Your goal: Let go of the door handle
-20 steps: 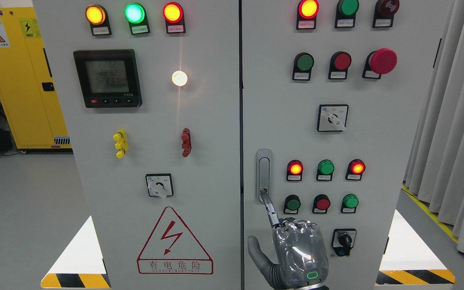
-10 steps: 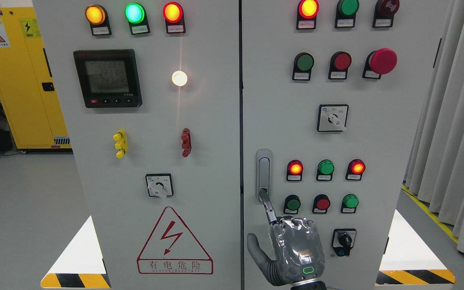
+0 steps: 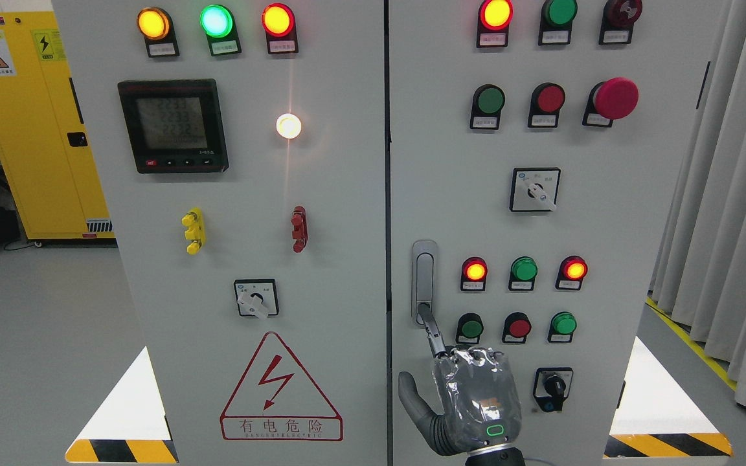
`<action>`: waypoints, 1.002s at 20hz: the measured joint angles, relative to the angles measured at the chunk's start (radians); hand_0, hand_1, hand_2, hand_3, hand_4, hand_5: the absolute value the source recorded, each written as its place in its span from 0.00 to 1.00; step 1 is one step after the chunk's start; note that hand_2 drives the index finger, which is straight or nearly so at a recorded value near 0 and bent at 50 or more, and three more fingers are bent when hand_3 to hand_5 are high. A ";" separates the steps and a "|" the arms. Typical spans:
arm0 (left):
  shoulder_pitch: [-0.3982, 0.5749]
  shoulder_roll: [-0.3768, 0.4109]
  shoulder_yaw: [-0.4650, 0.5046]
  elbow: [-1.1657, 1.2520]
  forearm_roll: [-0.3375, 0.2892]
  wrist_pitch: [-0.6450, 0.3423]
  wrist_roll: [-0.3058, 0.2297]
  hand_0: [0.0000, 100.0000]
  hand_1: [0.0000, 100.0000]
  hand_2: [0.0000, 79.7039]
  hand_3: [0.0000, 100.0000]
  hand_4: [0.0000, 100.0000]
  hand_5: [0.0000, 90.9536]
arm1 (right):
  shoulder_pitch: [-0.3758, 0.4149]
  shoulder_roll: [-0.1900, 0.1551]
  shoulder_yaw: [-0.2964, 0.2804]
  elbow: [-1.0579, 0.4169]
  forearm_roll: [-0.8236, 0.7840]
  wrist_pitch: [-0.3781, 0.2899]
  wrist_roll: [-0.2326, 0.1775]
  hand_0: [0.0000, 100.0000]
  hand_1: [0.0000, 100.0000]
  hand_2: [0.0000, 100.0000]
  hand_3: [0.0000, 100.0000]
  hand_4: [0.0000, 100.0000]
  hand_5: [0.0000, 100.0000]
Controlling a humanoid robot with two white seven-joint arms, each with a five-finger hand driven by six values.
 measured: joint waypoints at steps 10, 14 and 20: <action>0.000 0.000 0.000 0.000 0.000 0.000 0.000 0.12 0.56 0.00 0.00 0.00 0.00 | -0.002 0.000 -0.001 0.006 -0.004 0.009 0.005 0.51 0.37 0.00 1.00 1.00 1.00; 0.000 0.000 0.000 0.000 0.000 0.000 0.000 0.12 0.56 0.00 0.00 0.00 0.00 | -0.003 0.000 -0.001 0.008 -0.006 0.009 0.014 0.52 0.37 0.00 1.00 1.00 1.00; 0.000 0.000 0.000 0.000 0.000 0.000 0.000 0.12 0.56 0.00 0.00 0.00 0.00 | -0.003 0.000 -0.001 0.009 -0.008 0.010 0.028 0.52 0.37 0.00 1.00 1.00 1.00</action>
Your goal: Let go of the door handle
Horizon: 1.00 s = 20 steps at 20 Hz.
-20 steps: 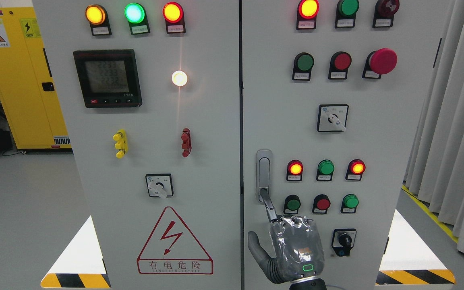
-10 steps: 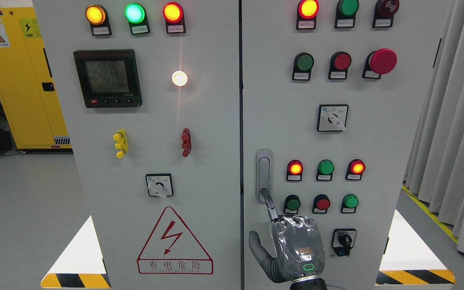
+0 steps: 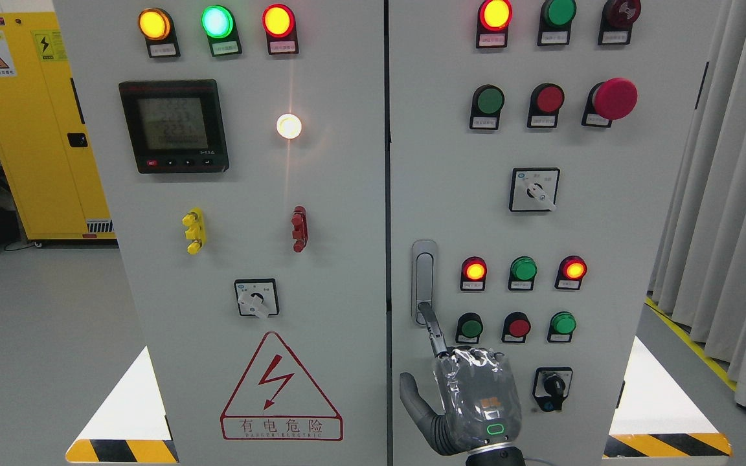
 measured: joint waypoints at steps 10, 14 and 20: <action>0.000 0.000 0.000 0.000 0.000 0.000 0.000 0.12 0.56 0.00 0.00 0.00 0.00 | 0.001 0.000 0.002 0.001 -0.002 0.001 0.009 0.52 0.38 0.00 1.00 1.00 1.00; 0.000 0.000 0.000 0.000 0.000 0.000 0.000 0.12 0.56 0.00 0.00 0.00 0.00 | 0.002 0.000 0.003 0.001 -0.002 0.001 0.009 0.52 0.38 0.01 1.00 1.00 1.00; 0.000 0.000 0.000 0.000 0.000 0.000 0.000 0.12 0.56 0.00 0.00 0.00 0.00 | 0.003 0.000 0.005 0.002 -0.002 0.002 0.017 0.51 0.38 0.01 1.00 1.00 1.00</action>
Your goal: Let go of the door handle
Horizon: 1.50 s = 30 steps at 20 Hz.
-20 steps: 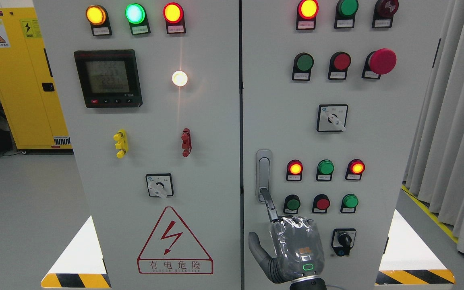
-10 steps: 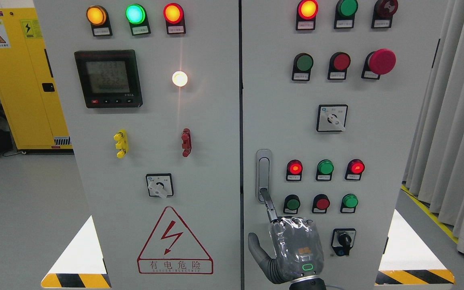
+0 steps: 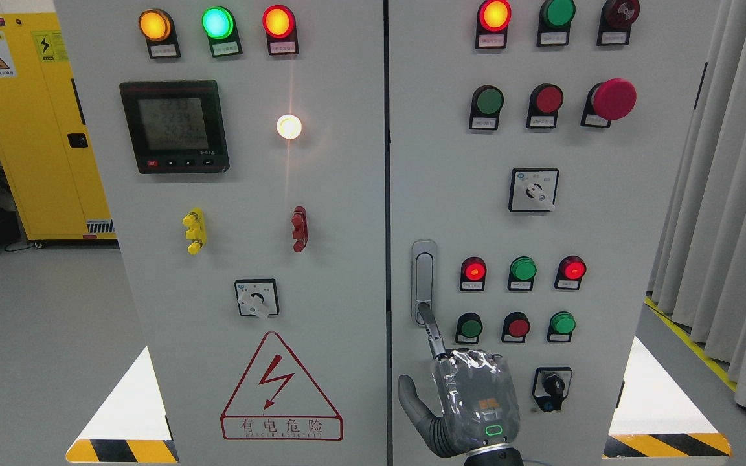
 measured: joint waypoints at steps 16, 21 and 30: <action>0.000 0.000 0.000 0.000 0.000 0.000 0.000 0.12 0.56 0.00 0.00 0.00 0.00 | 0.004 0.000 0.003 0.001 -0.001 0.000 0.003 0.49 0.38 0.03 1.00 1.00 1.00; 0.000 0.000 0.000 0.000 0.000 0.000 0.000 0.12 0.56 0.00 0.00 0.00 0.00 | 0.004 0.000 0.002 0.002 -0.001 -0.001 0.003 0.49 0.38 0.03 1.00 1.00 1.00; 0.000 0.000 0.000 0.000 0.000 0.000 0.000 0.12 0.56 0.00 0.00 0.00 0.00 | 0.005 0.000 0.001 0.002 -0.002 -0.001 0.003 0.48 0.38 0.04 1.00 1.00 1.00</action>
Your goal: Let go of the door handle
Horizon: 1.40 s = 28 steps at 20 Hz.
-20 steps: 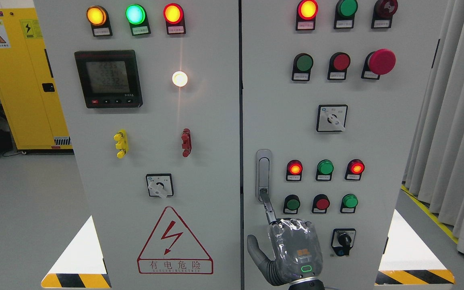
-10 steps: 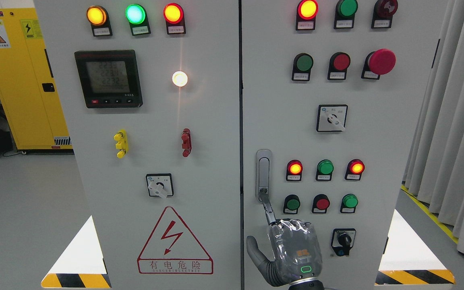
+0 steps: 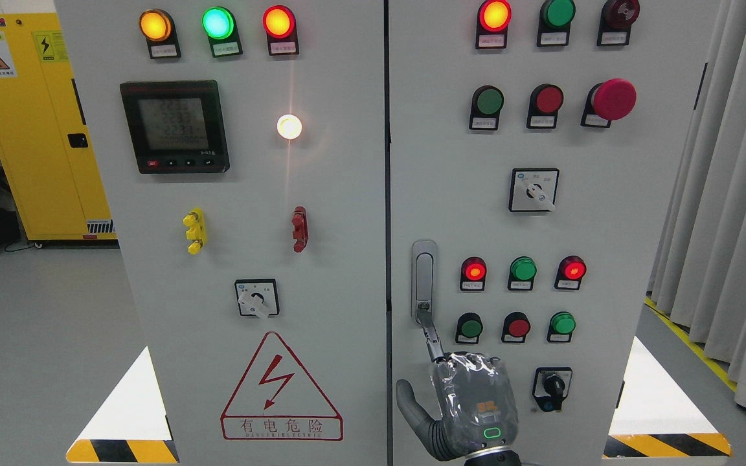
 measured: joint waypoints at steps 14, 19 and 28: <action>0.000 0.000 0.000 0.000 0.000 0.000 0.000 0.12 0.56 0.00 0.00 0.00 0.00 | 0.002 0.001 -0.001 0.003 -0.001 0.003 0.017 0.47 0.38 0.05 1.00 1.00 1.00; 0.000 0.000 0.000 0.000 0.000 0.000 0.000 0.12 0.56 0.00 0.00 0.00 0.00 | 0.003 0.001 -0.001 0.003 -0.001 0.003 0.019 0.47 0.38 0.05 1.00 1.00 1.00; 0.000 0.000 0.000 0.000 0.000 0.000 0.000 0.12 0.56 0.00 0.00 0.00 0.00 | 0.007 0.002 -0.001 0.004 -0.002 0.005 0.021 0.46 0.38 0.05 1.00 1.00 1.00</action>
